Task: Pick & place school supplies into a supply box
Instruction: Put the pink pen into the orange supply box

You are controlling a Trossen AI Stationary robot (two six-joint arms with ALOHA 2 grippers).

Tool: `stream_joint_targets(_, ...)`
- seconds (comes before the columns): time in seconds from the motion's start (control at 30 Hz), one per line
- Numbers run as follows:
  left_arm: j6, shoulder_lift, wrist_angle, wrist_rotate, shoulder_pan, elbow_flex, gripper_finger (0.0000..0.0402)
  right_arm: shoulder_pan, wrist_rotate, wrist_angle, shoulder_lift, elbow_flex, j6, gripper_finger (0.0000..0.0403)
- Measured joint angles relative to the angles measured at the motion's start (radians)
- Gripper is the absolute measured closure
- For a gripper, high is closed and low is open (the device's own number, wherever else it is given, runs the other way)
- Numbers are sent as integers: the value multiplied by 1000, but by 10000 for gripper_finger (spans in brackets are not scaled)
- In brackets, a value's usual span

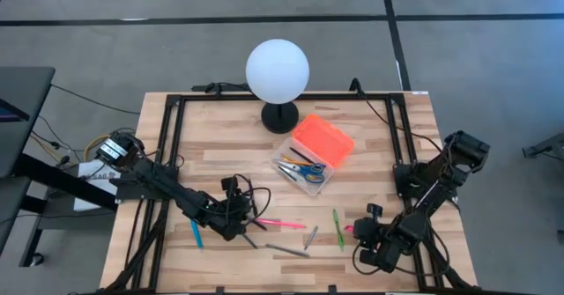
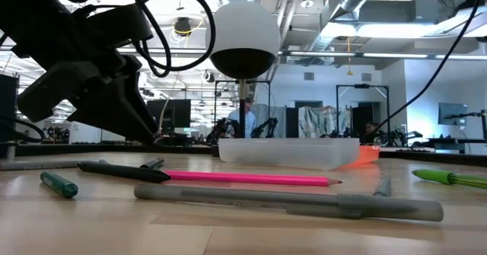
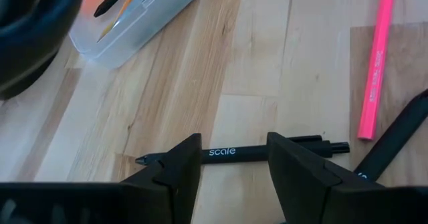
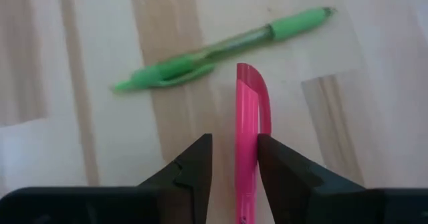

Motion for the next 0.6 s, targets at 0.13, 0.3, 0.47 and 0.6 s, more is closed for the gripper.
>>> stream_joint_targets(0.13, 3, 0, 0, 0, 0, 0, 237, 0, -18, -65, 0, 10, 45, 290)
stream_joint_targets(0.3, 3, 0, 0, 0, 0, 0, 237, 0, -58, -99, 0, 10, 77, 290)
stream_joint_targets(0.47, 4, 0, 0, 0, 0, 0, 237, 0, -35, -94, 0, 10, 40, 290)
stream_joint_targets(0.6, 4, 0, 0, 0, 0, 0, 237, -3, 22, -90, 0, 10, -23, 295)
